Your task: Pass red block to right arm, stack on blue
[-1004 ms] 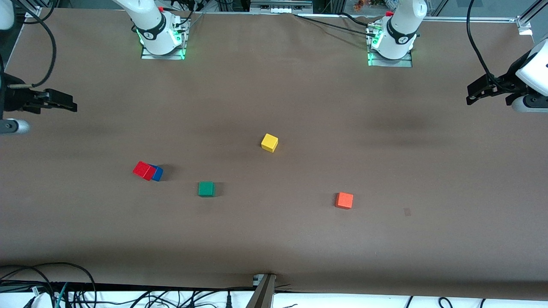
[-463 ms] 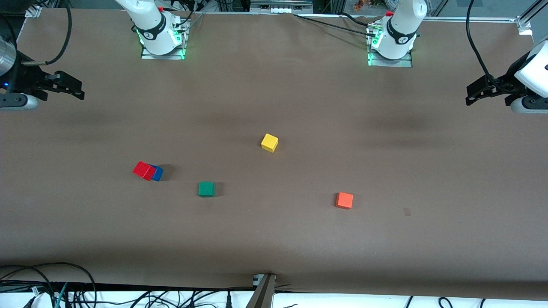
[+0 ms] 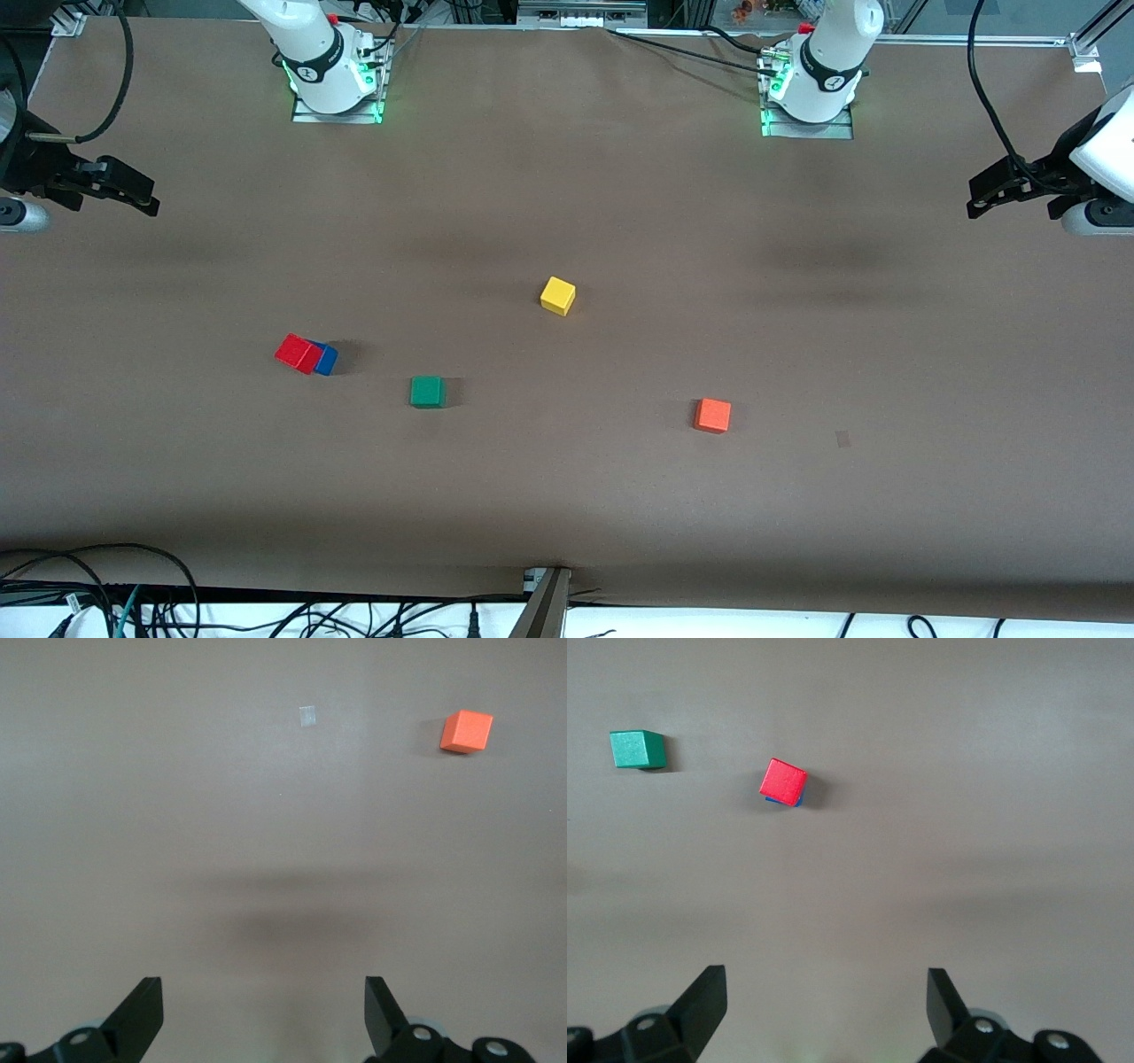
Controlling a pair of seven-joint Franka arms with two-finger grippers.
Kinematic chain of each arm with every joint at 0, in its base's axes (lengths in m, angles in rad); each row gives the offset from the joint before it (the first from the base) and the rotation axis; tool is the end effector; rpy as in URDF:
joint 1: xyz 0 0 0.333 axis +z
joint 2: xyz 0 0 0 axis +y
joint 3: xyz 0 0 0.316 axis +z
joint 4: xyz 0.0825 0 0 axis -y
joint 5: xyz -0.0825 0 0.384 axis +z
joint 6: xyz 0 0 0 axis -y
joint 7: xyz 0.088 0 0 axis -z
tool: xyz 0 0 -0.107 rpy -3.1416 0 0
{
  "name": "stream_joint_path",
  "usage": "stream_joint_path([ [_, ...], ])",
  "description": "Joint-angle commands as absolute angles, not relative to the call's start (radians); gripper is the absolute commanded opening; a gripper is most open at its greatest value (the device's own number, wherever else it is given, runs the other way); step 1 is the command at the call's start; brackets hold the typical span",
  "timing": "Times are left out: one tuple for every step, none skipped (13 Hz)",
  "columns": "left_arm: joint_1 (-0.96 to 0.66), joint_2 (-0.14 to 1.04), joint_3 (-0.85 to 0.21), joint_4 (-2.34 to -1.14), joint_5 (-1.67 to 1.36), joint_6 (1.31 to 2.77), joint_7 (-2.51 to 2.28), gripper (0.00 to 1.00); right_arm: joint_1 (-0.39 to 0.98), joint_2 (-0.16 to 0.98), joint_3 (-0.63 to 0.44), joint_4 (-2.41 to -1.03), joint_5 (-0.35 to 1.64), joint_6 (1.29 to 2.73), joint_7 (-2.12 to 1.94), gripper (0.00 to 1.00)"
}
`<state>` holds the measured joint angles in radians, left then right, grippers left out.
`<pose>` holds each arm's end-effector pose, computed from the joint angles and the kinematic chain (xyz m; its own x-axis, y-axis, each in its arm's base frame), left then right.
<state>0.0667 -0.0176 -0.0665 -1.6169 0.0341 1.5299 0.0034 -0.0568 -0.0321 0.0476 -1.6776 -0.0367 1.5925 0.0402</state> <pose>0.5435 0.0036 0.6091 0.9976 -0.0017 -0.0695 -0.0042 -0.9994 -0.0350 0.5436 -0.0085 0.5936 0.9975 -0.0486 -0.0515 -0.0466 -0.9981 0.0402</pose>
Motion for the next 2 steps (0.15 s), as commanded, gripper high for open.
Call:
stream_joint_path([
  [0.069, -0.012, -0.064, -1.597, 0.032, 1.523, 0.002, 1.00, -0.037, -0.048, 0.035, -1.698, -0.063, 1.611, 0.060, 1.00],
  [0.069, -0.011, -0.063, -1.597, 0.032, 1.523, 0.002, 1.00, -0.037, -0.048, 0.037, -1.700, -0.061, 1.609, 0.060, 1.00],
])
